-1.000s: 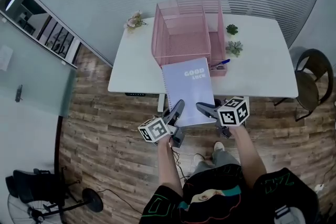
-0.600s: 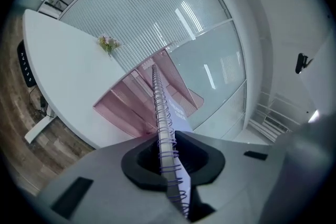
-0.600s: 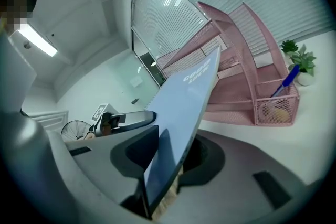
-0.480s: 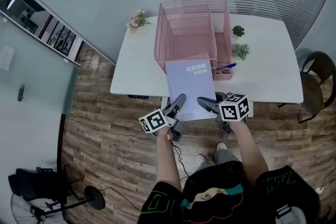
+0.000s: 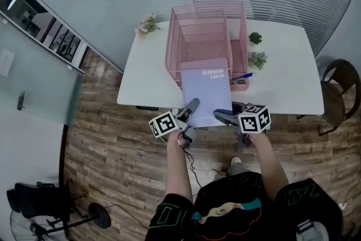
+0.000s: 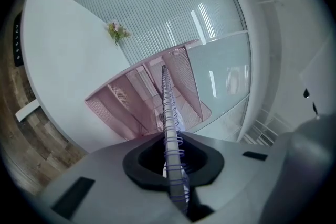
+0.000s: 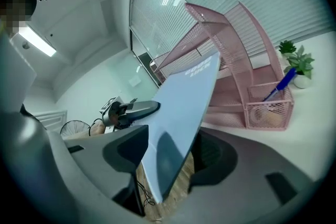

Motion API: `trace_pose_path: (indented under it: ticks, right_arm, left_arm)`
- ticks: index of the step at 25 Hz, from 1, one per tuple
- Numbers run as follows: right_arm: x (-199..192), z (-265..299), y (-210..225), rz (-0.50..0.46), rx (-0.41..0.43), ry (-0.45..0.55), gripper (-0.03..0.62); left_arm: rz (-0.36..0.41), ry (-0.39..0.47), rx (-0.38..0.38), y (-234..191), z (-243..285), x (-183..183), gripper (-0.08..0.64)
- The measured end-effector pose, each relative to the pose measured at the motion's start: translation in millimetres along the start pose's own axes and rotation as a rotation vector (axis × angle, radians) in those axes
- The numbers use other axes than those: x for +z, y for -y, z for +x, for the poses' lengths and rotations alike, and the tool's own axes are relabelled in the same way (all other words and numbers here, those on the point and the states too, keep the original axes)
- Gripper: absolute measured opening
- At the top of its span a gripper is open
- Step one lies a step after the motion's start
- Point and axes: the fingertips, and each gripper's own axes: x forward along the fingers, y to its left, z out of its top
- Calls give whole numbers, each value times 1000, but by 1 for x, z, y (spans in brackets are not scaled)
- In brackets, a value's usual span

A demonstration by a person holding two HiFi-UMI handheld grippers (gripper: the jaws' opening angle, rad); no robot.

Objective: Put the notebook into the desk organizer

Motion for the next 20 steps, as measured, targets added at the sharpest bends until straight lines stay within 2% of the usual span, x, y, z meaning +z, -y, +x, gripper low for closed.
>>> trace_pose_path:
  ticks: [3,6,8,12,17,20]
  right_arm:
    - [-7,-11,6,13,-15,-9,229]
    - [-8,-20,6,36,-11,-2,221]
    - [-6,-23,7,57,-12,12,122]
    - [7,-26,-1,125,35,82,77]
    - [21,-28,-4,186,56,185,46]
    - [26,-27,-3,192,40,211,35]
  left_arm:
    - [-46,49,-25,-3,2,10,29]
    - [-45,31,-1,-8,5,17,31]
    - [-35,5,25,-11,7,18,32]
    - [20,-18,50,-11,12,22,65]
    - [115,-23,0,4,7,26,316]
    - [173,-38,28,4,-1,22,391]
